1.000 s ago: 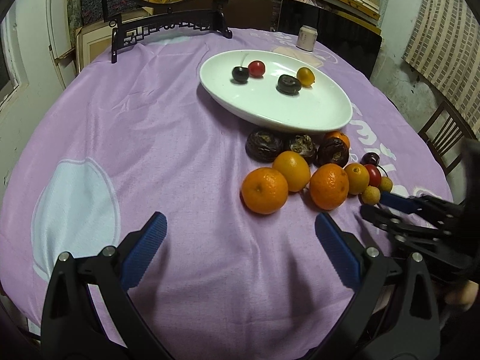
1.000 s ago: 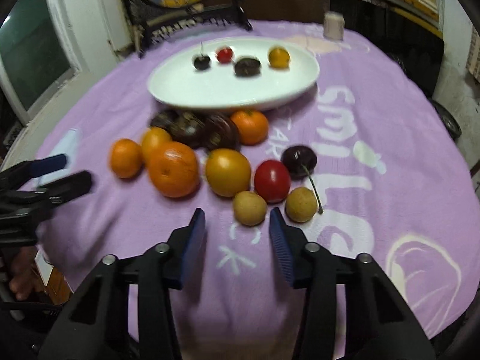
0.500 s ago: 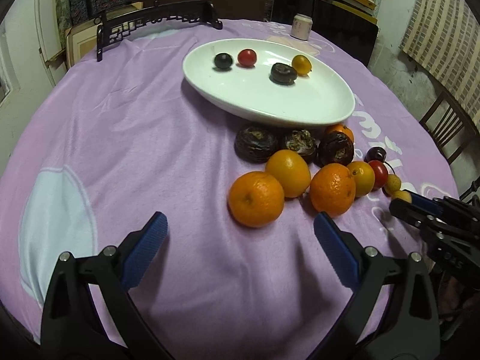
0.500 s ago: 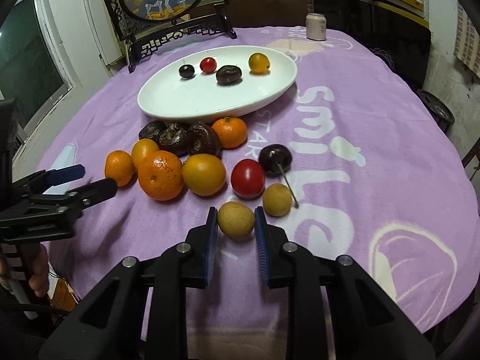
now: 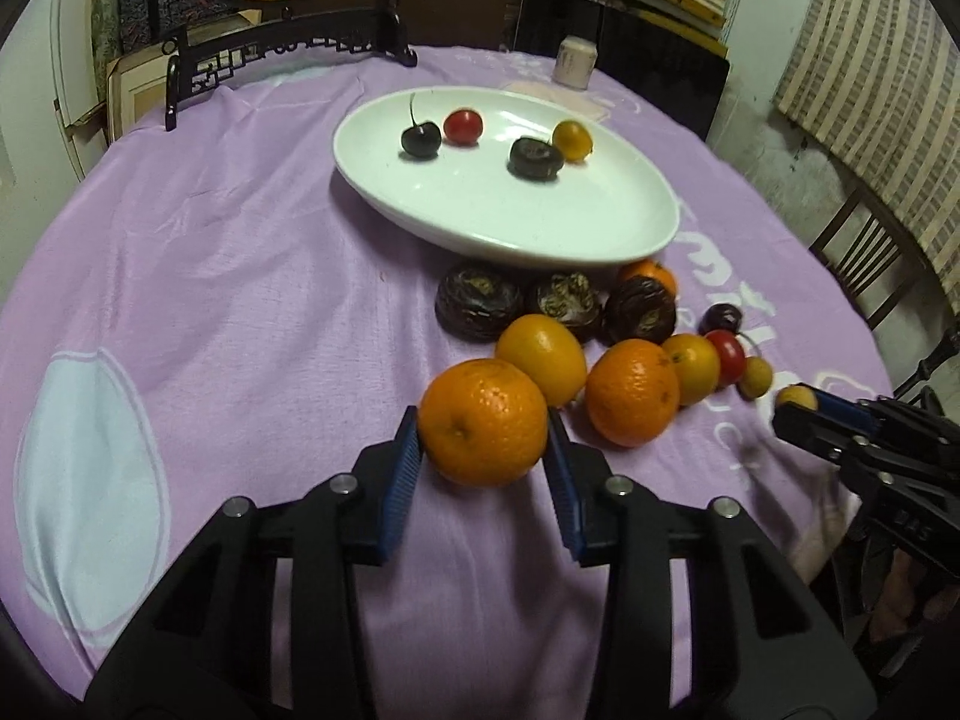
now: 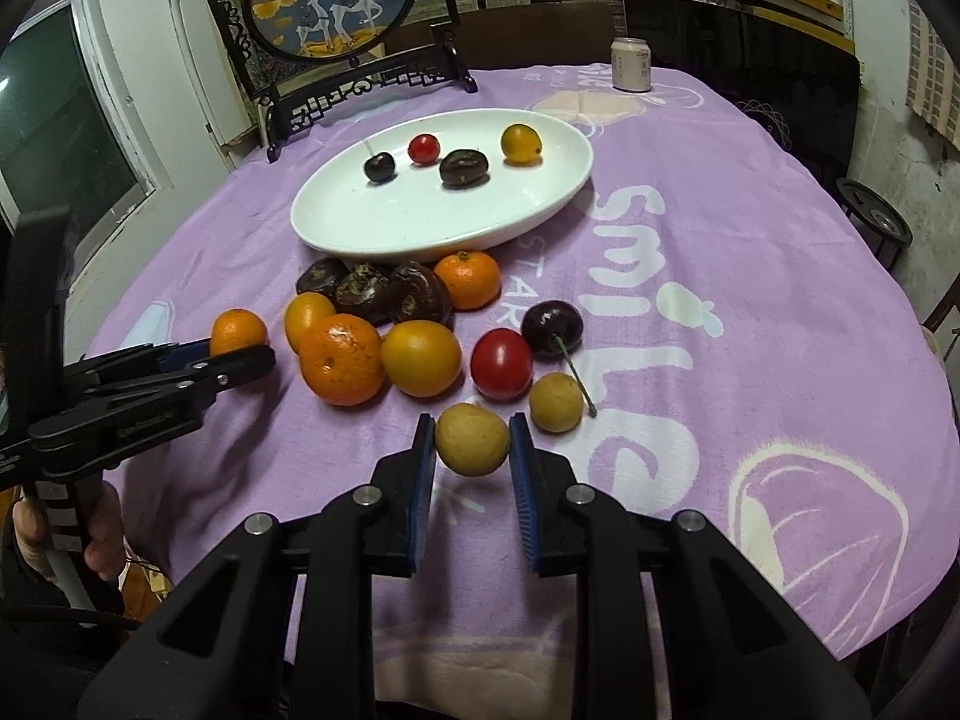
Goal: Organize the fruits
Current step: 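Grasp a tangerine with the left tool while the right tool carries the yellow fruit, release both on plate, then grasp another small yellow fruit with the right tool while the left tool grasps an orange, then carry the orange with the left tool while the right tool carries the yellow fruit, release both on plate, then grasp a large orange with the right tool, then grasp a yellow-orange fruit with the left tool while the right tool carries the orange, release both on plate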
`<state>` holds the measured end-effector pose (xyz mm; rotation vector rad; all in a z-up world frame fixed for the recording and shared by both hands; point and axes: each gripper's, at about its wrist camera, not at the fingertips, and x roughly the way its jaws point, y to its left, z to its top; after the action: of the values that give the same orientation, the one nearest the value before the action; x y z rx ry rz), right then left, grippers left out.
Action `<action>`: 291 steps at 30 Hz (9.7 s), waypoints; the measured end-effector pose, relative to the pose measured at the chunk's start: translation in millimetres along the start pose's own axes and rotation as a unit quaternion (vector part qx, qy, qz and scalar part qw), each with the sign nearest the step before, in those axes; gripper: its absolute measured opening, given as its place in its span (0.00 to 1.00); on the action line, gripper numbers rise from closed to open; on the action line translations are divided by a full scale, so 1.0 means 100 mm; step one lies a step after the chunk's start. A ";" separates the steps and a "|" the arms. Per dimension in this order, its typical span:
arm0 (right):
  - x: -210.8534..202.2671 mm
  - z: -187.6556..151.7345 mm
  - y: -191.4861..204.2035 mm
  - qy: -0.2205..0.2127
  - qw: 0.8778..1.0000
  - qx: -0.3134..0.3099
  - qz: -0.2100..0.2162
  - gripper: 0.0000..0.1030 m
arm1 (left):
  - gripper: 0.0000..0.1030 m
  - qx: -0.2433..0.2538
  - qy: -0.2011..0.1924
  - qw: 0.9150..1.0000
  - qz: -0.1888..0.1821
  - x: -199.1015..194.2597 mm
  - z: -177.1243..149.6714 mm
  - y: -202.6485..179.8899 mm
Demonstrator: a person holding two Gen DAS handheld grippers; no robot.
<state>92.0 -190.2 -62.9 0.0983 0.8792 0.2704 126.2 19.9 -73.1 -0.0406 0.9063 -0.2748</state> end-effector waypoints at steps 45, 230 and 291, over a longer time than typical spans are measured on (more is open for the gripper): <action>1.19 1.90 -0.16 0.022 0.997 -0.074 -0.012 0.55 | 0.75 -0.040 0.039 0.998 0.001 1.06 2.03 0.12; 0.04 0.16 -0.23 -0.001 1.000 0.005 -0.005 0.38 | 0.49 0.027 0.036 0.999 0.004 0.42 0.22 -0.30; 0.30 1.33 0.39 -0.046 0.992 -0.121 0.001 0.79 | 0.91 -0.019 -0.052 0.998 0.010 0.04 1.29 0.20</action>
<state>205.7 -141.3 6.9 -0.1136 0.7484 0.3697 233.7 27.8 0.3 -0.0813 0.8079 -0.2353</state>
